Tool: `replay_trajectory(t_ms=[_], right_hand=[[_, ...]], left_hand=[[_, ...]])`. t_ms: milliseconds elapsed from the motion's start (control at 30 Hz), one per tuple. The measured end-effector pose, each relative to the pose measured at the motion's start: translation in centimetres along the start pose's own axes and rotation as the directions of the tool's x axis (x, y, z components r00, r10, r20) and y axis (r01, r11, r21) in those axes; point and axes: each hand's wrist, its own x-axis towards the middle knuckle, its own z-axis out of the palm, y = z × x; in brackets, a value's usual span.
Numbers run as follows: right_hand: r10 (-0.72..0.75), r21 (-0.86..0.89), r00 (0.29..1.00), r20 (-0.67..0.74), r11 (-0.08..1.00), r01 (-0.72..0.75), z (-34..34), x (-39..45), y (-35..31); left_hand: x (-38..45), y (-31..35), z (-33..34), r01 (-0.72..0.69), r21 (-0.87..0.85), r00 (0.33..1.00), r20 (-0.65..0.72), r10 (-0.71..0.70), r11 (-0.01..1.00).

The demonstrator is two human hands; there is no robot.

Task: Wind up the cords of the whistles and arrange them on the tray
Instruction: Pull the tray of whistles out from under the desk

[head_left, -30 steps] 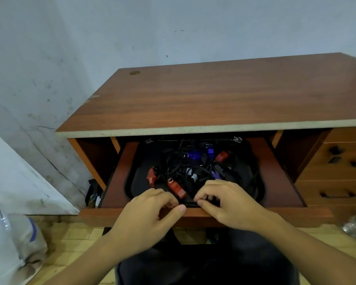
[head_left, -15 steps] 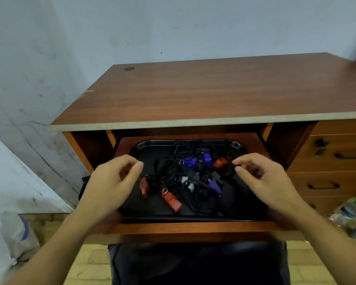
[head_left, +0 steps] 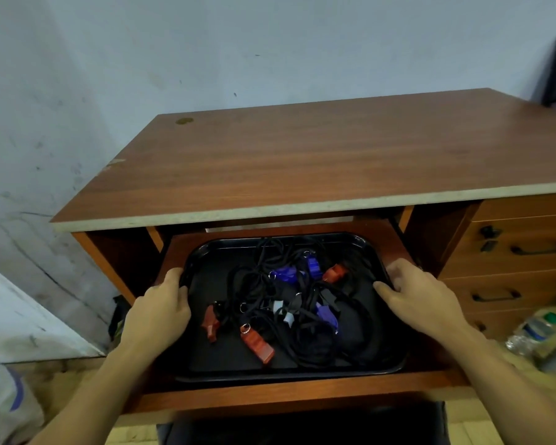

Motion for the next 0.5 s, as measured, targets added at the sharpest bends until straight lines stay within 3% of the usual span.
replay_trajectory(t_ms=[133, 333, 500], right_hand=[[0.030, 0.131, 0.999, -0.040, 0.991, -0.025, -0.6, -0.7, -0.3], [0.008, 0.377, 0.984, -0.177, 0.924, 0.060, -3.4, -3.3, -0.6], [0.007, 0.408, 0.982, -0.190, 0.910, 0.072, -6.0, -3.9, -1.1]], left_hand=[[-0.9, 0.6, -0.7, -0.023, -0.055, 0.999, -0.046, 0.021, 0.998], [-2.4, 1.8, -3.7, -0.048, -0.103, 0.995, -0.087, 0.040, 0.994], [-3.1, 3.1, -7.0, -0.066, -0.148, 0.990, -0.136, 0.046, 0.987]])
